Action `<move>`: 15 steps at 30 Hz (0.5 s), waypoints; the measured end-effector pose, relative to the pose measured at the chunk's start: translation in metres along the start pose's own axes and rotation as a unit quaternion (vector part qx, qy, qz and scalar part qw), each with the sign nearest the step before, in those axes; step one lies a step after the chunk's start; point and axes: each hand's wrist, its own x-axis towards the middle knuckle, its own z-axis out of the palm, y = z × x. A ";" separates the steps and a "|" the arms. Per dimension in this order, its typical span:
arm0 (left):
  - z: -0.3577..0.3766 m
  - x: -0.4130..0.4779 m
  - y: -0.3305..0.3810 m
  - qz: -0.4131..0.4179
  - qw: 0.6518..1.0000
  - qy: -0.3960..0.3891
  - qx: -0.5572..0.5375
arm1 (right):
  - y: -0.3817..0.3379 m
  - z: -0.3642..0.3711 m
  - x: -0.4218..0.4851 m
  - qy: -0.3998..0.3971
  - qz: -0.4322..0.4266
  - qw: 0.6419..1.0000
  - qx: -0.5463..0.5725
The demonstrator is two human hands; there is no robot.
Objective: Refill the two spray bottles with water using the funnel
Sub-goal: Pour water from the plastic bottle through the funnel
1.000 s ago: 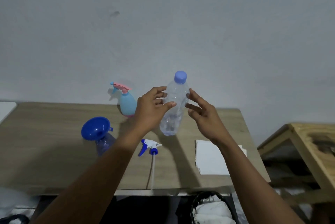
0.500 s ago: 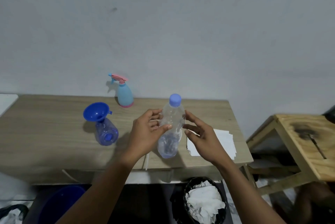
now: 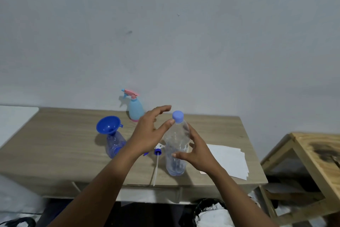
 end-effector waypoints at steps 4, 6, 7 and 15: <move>-0.002 0.012 0.006 0.039 0.997 -0.061 0.006 | -0.001 0.001 0.005 -0.008 -0.011 1.000 -0.013; 0.000 0.015 0.005 0.044 0.996 -0.074 -0.004 | 0.000 0.000 0.005 -0.011 -0.013 1.000 -0.024; 0.001 0.016 0.007 0.038 0.996 -0.077 -0.018 | 0.001 -0.001 0.005 -0.011 -0.015 0.999 -0.030; 0.006 0.012 0.009 -0.006 1.000 -0.002 -0.012 | 0.007 0.001 0.005 -0.002 -0.028 0.997 -0.067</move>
